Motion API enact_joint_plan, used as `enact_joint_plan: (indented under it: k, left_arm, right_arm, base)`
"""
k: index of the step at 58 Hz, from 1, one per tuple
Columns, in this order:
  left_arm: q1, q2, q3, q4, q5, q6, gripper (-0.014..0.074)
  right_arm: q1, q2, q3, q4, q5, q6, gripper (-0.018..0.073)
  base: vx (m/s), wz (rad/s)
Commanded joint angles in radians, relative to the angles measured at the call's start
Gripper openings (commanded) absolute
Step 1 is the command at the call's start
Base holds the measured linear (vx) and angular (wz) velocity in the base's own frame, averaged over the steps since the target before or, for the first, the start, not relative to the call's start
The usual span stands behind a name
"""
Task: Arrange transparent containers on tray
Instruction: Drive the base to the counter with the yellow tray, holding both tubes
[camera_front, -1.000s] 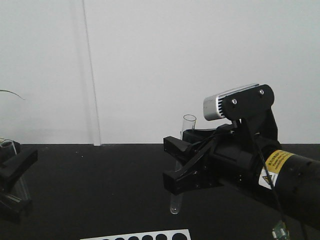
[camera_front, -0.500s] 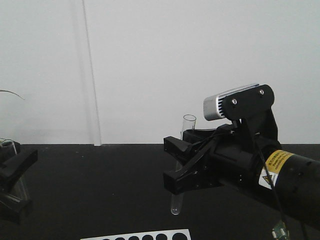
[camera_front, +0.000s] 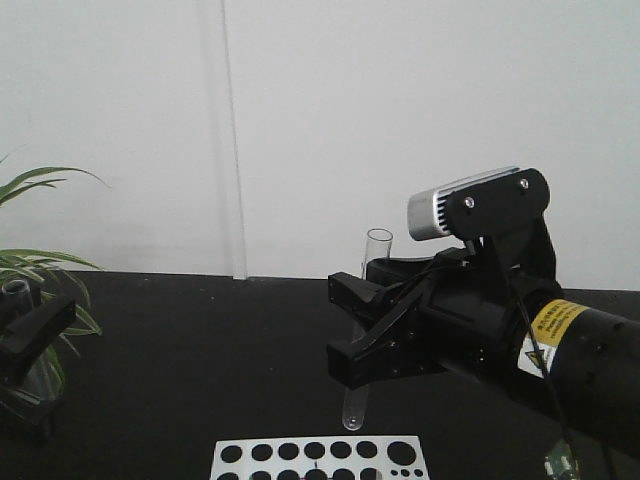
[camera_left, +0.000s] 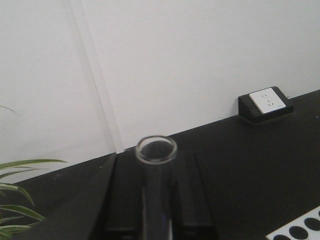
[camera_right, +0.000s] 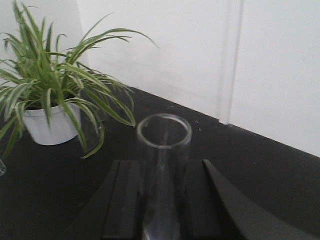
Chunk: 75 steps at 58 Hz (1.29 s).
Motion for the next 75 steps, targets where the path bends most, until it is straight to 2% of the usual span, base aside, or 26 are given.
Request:
enact_joint_plan:
  k: [1, 75]
  left_arm:
    - [-0.002, -0.011, -0.038, -0.009, -0.087, -0.004, -0.0007]
    - [-0.002, -0.011, -0.038, -0.009, -0.087, -0.004, -0.0007]
  right_arm:
    - [-0.005, -0.030, -0.039, -0.006, -0.086, -0.009, -0.0008]
    - [-0.005, -0.030, -0.039, -0.006, -0.077, -0.009, -0.0008]
  base:
    - [-0.12, 0.19]
    - [-0.22, 0.06]
